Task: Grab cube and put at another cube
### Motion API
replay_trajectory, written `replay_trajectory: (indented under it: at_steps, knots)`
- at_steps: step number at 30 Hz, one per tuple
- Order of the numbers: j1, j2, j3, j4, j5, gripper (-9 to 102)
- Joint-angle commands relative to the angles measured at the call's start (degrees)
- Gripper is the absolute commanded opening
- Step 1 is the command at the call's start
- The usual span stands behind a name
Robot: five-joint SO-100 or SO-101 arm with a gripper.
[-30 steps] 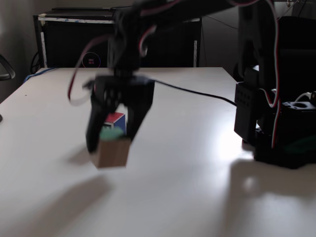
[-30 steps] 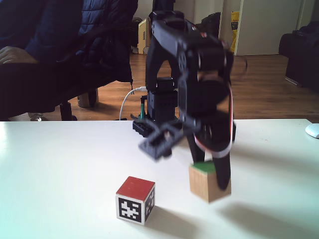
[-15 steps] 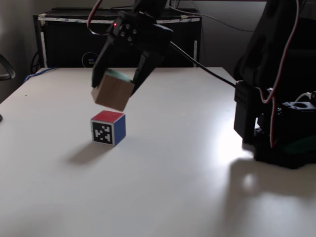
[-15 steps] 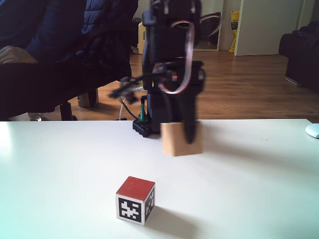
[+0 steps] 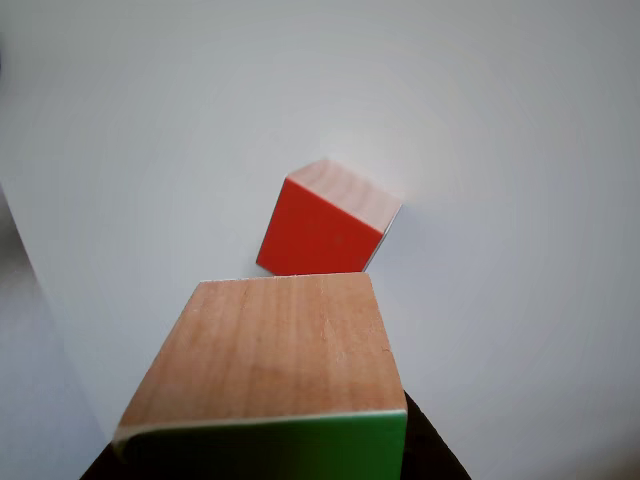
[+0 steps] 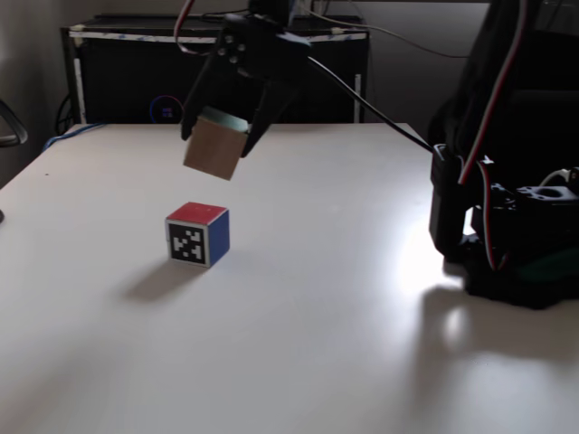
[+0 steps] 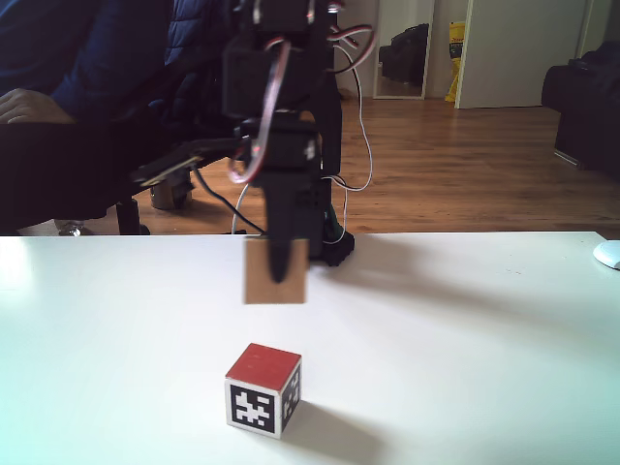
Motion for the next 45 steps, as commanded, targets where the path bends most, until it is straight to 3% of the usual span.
replay_trajectory:
  at_steps: [1,11,32,45]
  knots:
    - [1.6,-1.8,-4.0,0.2,-0.5,17]
    - [3.6,-12.2,-10.5,0.3,0.2,17]
    - [-2.3,-17.3,-12.1,0.3,4.1,18]
    - [-0.5,-22.1,-16.3,0.7,4.1,17]
